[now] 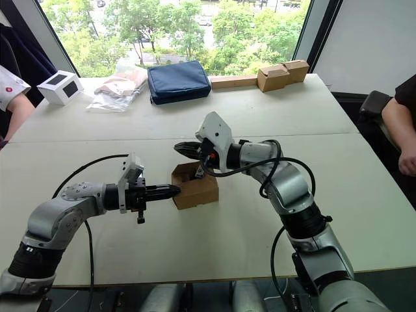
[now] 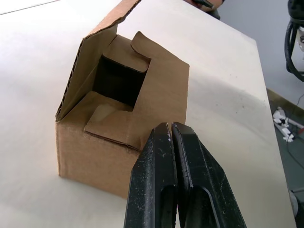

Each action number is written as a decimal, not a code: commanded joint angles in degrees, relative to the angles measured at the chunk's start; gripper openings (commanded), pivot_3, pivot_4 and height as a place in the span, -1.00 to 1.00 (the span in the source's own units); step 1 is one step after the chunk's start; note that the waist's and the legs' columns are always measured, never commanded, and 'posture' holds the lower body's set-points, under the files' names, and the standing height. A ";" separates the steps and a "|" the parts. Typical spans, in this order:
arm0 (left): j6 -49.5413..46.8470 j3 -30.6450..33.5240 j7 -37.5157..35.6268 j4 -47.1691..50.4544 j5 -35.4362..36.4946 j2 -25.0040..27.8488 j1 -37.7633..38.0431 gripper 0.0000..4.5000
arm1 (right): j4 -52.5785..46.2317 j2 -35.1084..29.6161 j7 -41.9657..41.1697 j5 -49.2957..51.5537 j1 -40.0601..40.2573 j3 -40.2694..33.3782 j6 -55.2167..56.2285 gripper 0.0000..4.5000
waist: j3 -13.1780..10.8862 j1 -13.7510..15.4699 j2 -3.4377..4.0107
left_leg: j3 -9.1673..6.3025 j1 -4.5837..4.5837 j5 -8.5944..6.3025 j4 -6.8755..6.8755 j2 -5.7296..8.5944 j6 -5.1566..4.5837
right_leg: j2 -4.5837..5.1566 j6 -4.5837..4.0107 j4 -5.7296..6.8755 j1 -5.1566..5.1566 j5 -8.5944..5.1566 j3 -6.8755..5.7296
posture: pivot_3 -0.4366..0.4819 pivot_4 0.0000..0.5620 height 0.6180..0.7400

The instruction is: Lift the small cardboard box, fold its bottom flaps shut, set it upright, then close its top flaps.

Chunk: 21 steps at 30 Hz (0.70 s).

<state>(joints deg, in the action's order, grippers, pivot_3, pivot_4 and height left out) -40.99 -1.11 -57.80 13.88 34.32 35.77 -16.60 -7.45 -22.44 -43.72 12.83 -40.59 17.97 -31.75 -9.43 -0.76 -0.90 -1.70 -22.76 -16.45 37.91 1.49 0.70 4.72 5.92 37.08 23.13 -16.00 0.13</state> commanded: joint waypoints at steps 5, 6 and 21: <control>0.72 0.57 0.26 1.30 0.12 0.90 0.45 -0.97 | -2.53 -2.70 -4.34 -3.70 2.00 4.62 1.37 -1.00 | 0.00 0.05 0.01 | -0.01 -0.01 0.01 0.00 0.00 0.01 | -0.02 0.00 0.00 0.00 0.00 -0.01 | -0.05 -0.47 1.00; 0.74 0.70 0.24 1.30 0.19 1.02 0.48 -0.97 | -3.55 -3.18 -5.38 -3.35 2.63 4.82 1.04 -1.00 | 0.00 0.07 0.01 | -0.01 -0.01 0.01 0.00 0.00 0.01 | -0.01 0.00 0.00 -0.01 0.00 -0.01 | -0.05 -0.47 1.00; 3.19 2.35 5.14 -6.23 -0.37 -2.63 -6.92 -0.97 | -4.57 -2.93 -5.18 -3.98 3.69 3.43 0.02 -1.00 | 0.00 0.13 0.00 | -0.01 0.01 0.01 0.00 0.02 0.01 | -0.04 0.01 0.01 -0.03 0.00 -0.10 | -0.05 -0.47 1.00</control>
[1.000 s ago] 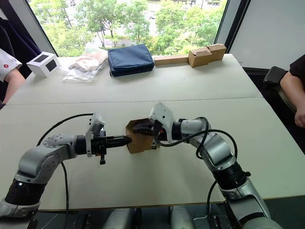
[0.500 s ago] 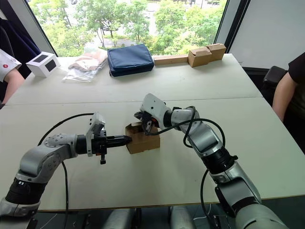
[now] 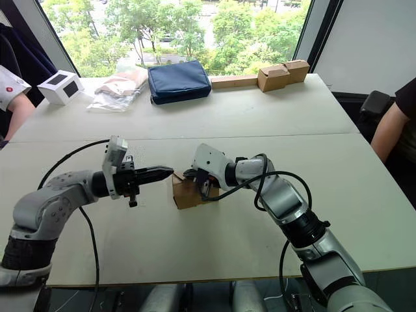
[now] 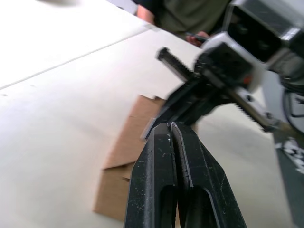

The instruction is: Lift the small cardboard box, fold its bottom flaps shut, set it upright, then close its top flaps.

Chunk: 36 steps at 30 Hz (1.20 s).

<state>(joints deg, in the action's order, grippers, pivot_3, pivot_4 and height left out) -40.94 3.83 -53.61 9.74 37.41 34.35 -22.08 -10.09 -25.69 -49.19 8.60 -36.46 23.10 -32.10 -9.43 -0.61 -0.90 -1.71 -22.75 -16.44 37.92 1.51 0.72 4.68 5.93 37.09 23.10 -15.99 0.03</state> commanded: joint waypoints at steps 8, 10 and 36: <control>5.42 -5.00 2.59 -6.96 -6.95 -5.17 -4.66 -0.97 | -6.85 -0.78 0.26 3.00 2.11 -5.21 -1.11 -1.00 | 0.00 -0.06 -0.01 | 0.01 -0.02 0.00 0.00 -0.01 0.00 | -0.04 0.00 0.00 0.03 0.00 0.00 | -0.05 -0.47 1.00; 5.08 -5.42 2.35 -6.41 -7.40 -4.96 -4.63 -0.97 | -8.90 -1.53 -0.27 4.21 3.26 -6.26 -2.07 -1.00 | 0.00 -0.07 -0.01 | 0.01 -0.02 0.00 0.00 -0.01 0.00 | -0.03 0.00 0.00 0.03 0.00 0.01 | -0.05 -0.47 1.00; 0.76 -4.65 3.26 -3.00 -4.64 -6.66 -3.47 -0.97 | -7.72 -3.29 -0.31 1.72 7.39 -3.10 -0.94 -1.00 | 0.00 -0.06 -0.01 | 0.00 -0.01 0.00 0.00 -0.01 0.00 | -0.03 0.01 0.00 0.00 0.00 0.00 | -0.05 -0.47 1.00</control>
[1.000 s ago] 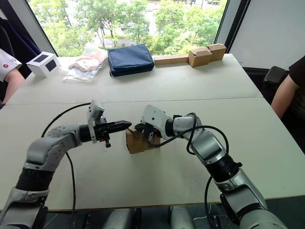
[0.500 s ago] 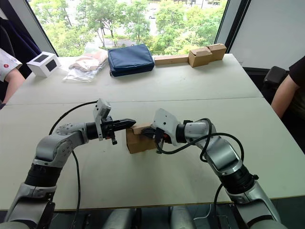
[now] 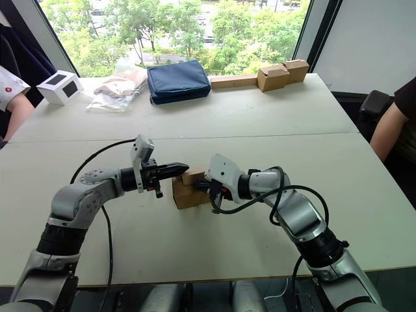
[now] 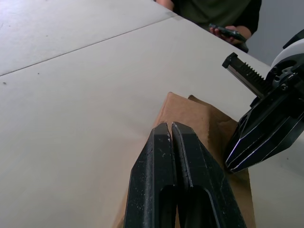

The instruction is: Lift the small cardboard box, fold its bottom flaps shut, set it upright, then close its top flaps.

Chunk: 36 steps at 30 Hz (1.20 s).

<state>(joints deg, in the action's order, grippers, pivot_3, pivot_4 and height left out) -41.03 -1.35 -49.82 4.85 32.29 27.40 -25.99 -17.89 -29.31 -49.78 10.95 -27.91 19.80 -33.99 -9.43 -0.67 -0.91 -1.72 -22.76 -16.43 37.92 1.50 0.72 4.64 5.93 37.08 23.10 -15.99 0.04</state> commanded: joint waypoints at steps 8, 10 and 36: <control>3.71 -0.12 -1.77 -0.40 -1.62 1.18 1.63 -0.97 | 2.09 1.54 2.08 -1.90 -2.27 0.22 -1.36 -1.00 | 0.00 0.00 0.00 | 0.00 0.02 0.01 0.00 0.00 0.01 | 0.00 0.00 0.00 -0.02 0.00 0.00 | -0.05 -0.47 1.00; 3.99 0.25 -1.78 -0.66 -1.38 0.82 1.68 -0.97 | 2.44 2.14 3.05 -2.12 -2.71 0.04 -1.83 -1.00 | 0.00 0.05 0.00 | 0.00 0.02 0.01 0.00 0.00 0.01 | 0.01 0.00 0.00 -0.03 0.00 0.00 | -0.05 -0.47 1.00; 4.24 2.20 -2.00 7.22 0.50 2.91 1.12 -0.97 | 0.11 1.93 2.74 9.09 -2.84 -11.31 -6.81 -1.00 | 0.00 0.00 0.00 | -0.04 0.09 -0.02 0.00 -0.01 -0.03 | 0.07 0.00 -0.06 -0.14 0.00 0.05 | -0.05 -0.47 1.00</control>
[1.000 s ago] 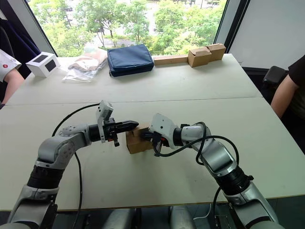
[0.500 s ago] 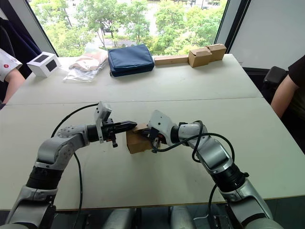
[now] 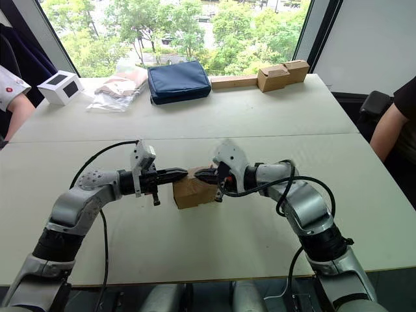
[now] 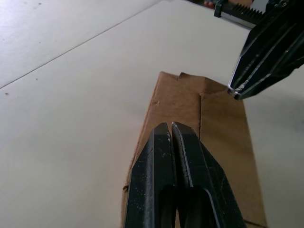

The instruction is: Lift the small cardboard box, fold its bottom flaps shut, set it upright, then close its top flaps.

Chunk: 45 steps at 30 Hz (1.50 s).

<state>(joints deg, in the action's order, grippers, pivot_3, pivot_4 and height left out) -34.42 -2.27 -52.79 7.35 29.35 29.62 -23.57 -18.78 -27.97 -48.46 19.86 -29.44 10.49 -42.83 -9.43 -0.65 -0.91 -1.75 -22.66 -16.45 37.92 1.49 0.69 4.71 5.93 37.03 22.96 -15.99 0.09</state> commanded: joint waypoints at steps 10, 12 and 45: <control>-1.56 -4.23 1.64 7.15 -2.74 2.95 -1.03 -0.97 | 5.58 2.31 2.63 -3.72 -2.46 3.70 6.65 -1.00 | 0.00 -0.01 0.01 | 0.02 0.00 0.00 -0.01 0.01 0.01 | -0.05 0.00 0.00 0.02 0.00 -0.03 | -0.05 -0.47 1.00; -1.32 -4.74 1.98 7.28 -3.31 2.95 -0.56 -0.97 | 6.31 1.40 2.34 -5.34 -2.02 5.60 6.95 -1.00 | 0.00 -0.03 0.01 | 0.03 0.00 0.00 -0.01 0.01 0.01 | -0.05 0.00 0.00 0.02 0.00 -0.05 | -0.05 -0.47 1.00; -3.63 14.01 6.14 26.29 6.79 8.52 35.99 -0.97 | -11.25 -13.08 1.12 11.98 28.84 -20.12 -2.07 -1.00 | 0.03 0.18 0.15 | 0.04 0.28 -0.06 -0.52 -0.02 -0.07 | 0.23 -0.31 -0.87 -0.45 -0.12 -0.02 | -0.05 -0.47 1.00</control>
<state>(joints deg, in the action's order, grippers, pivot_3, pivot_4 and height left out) -40.40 12.92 -44.98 32.23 37.56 37.42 11.63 -27.47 -40.37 -46.20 30.63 -0.83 -8.47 -45.66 -9.40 -0.47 -0.76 -1.70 -22.38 -16.51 37.37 1.47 0.61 4.95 5.62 36.15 22.52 -16.11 0.07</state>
